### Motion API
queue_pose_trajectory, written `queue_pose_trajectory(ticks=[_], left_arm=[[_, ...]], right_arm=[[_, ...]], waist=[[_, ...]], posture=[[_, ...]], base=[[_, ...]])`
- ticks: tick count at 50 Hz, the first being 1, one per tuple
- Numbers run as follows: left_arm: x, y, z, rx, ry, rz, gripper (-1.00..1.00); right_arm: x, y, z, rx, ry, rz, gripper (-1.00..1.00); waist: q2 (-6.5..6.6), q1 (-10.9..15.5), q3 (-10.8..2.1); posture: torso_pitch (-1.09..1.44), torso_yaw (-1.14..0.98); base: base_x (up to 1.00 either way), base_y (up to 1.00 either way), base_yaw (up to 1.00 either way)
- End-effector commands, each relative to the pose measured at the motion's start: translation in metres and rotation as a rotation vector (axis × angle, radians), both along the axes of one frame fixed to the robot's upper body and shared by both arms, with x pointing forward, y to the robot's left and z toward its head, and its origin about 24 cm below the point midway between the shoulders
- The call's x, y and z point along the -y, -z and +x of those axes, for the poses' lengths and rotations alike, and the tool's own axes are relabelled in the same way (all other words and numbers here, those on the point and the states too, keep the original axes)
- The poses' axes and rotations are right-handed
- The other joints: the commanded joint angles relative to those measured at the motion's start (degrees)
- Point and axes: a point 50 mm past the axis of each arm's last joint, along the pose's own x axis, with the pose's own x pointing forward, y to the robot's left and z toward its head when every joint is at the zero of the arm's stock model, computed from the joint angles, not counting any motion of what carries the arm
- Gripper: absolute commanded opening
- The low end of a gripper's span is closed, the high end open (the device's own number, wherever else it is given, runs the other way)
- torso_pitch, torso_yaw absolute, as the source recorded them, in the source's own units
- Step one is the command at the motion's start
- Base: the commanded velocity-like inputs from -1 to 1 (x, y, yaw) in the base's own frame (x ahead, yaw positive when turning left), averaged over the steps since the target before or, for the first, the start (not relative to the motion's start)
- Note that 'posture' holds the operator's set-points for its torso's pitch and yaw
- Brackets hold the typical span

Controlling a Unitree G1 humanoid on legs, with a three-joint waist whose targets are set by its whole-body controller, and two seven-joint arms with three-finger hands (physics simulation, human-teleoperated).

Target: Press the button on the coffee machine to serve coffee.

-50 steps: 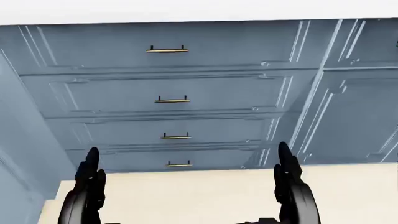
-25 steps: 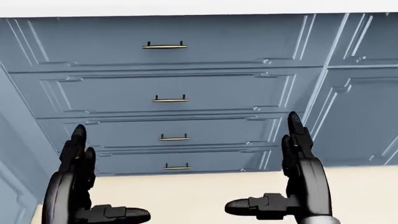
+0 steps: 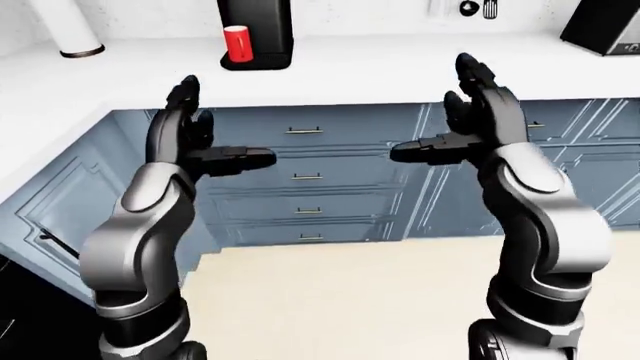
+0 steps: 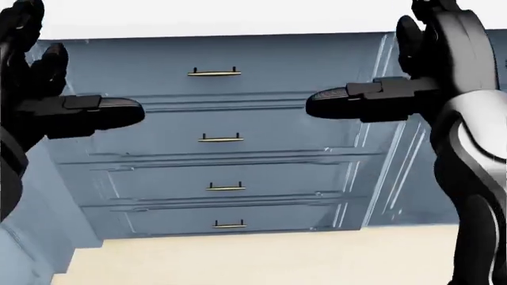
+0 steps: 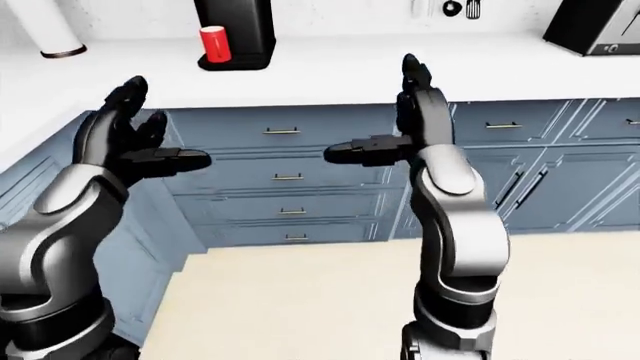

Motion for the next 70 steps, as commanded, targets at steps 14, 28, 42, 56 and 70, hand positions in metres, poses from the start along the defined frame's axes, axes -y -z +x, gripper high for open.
queue_pose_trajectory(ticks=[14, 28, 42, 56, 70], left_arm=[[-0.016, -0.087, 0.008, 0.095, -0.035, 0.01, 1.0], [-0.016, -0.087, 0.007, 0.096, -0.034, 0.004, 1.0], [-0.018, -0.093, 0.007, 0.1, -0.04, 0.001, 1.0], [-0.018, -0.091, 0.005, 0.095, -0.039, 0.006, 1.0], [-0.018, -0.093, 0.007, 0.096, -0.04, -0.005, 1.0]], right_arm=[[-0.001, -0.084, 0.005, 0.089, -0.041, -0.009, 1.0], [0.002, -0.099, 0.003, 0.112, -0.041, -0.008, 1.0], [0.006, -0.102, -0.001, 0.107, -0.033, -0.003, 1.0], [0.008, -0.103, -0.001, 0.109, -0.036, 0.0, 1.0], [0.008, -0.107, -0.001, 0.111, -0.037, -0.002, 1.0]], waist=[[0.43, -0.16, 0.02], [0.37, -0.17, 0.57], [0.68, -0.21, -1.06], [1.11, -0.55, -0.09], [-0.74, 0.04, -0.55]], posture=[[0.0, 0.0], [0.0, 0.0], [0.0, 0.0], [0.0, 0.0], [0.0, 0.0]], base=[[0.0, 0.0, 0.0], [0.03, 0.0, 0.0], [0.04, 0.0, 0.0], [0.09, 0.0, 0.0], [0.13, 0.0, 0.0]])
